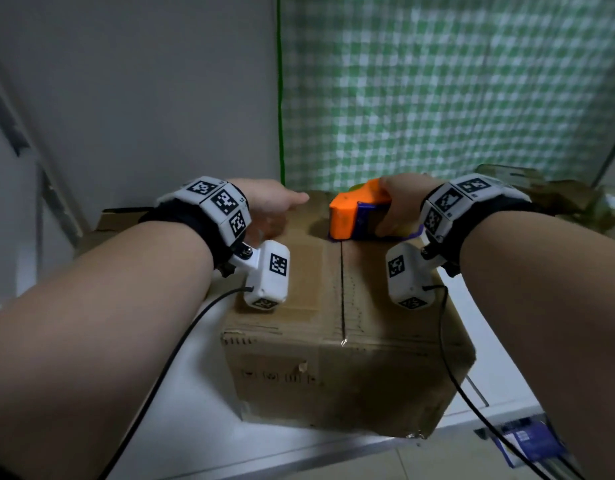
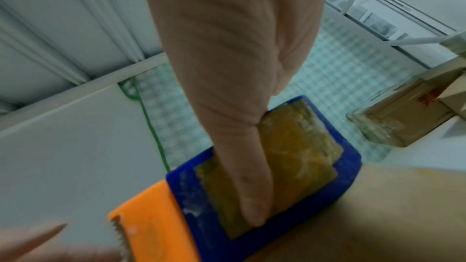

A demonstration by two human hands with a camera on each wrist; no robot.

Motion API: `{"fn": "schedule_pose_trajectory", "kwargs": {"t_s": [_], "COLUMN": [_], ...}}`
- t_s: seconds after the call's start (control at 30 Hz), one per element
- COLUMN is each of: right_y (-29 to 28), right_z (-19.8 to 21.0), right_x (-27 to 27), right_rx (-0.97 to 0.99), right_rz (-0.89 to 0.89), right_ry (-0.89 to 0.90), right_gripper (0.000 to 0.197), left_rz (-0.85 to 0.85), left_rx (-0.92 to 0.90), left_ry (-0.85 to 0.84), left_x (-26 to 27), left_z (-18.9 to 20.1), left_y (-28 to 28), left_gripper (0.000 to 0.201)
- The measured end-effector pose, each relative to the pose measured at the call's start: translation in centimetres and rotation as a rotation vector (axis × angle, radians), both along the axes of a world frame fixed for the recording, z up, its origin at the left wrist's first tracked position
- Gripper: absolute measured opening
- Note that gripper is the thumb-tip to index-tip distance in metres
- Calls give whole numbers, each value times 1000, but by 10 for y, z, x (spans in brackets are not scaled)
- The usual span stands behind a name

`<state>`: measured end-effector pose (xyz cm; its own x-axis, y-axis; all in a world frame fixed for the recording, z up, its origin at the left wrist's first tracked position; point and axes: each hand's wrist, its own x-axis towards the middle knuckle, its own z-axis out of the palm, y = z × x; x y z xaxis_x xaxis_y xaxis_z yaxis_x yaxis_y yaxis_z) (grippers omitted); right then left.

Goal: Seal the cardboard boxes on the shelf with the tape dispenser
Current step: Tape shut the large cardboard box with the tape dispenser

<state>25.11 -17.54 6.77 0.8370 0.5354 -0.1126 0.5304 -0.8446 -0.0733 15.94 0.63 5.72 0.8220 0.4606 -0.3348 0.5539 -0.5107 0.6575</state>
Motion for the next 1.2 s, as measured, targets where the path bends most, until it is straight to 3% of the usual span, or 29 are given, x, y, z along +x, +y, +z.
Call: {"fn": "schedule_pose_trajectory", "kwargs": {"t_s": [0.1, 0.27, 0.37, 0.53, 0.63, 0.87, 1.03, 1.2], "right_y": [-10, -39, -53, -66, -71, -73, -78, -97], "right_z": [2, 23, 30, 32, 30, 27, 34, 43], "right_x": [-5, -30, -50, -85, -100, -128, -141, -148], "right_rx": [73, 403, 585, 705, 746, 749, 748, 644], "right_rz": [57, 139, 170, 149, 120, 93, 105, 64], "right_ry": [-22, 146, 286, 323, 330, 372, 529, 677], "right_gripper": [66, 42, 39, 39, 45, 57, 42, 32], "left_rz": [-9, -45, 52, 116, 124, 227, 319, 487], "left_rx": [-109, -354, -480, -596, -569, -363, -314, -217], "left_ry": [-137, -402, -561, -611, -587, -577, -587, -590], "left_x": [-14, -43, -60, -87, -104, -119, -124, -148], "left_z": [3, 10, 13, 18, 20, 12, 12, 5], "left_y": [-8, -28, -37, -48, -53, -67, -63, -25], "left_gripper": [46, 29, 22, 17, 11, 24, 31, 32]}}
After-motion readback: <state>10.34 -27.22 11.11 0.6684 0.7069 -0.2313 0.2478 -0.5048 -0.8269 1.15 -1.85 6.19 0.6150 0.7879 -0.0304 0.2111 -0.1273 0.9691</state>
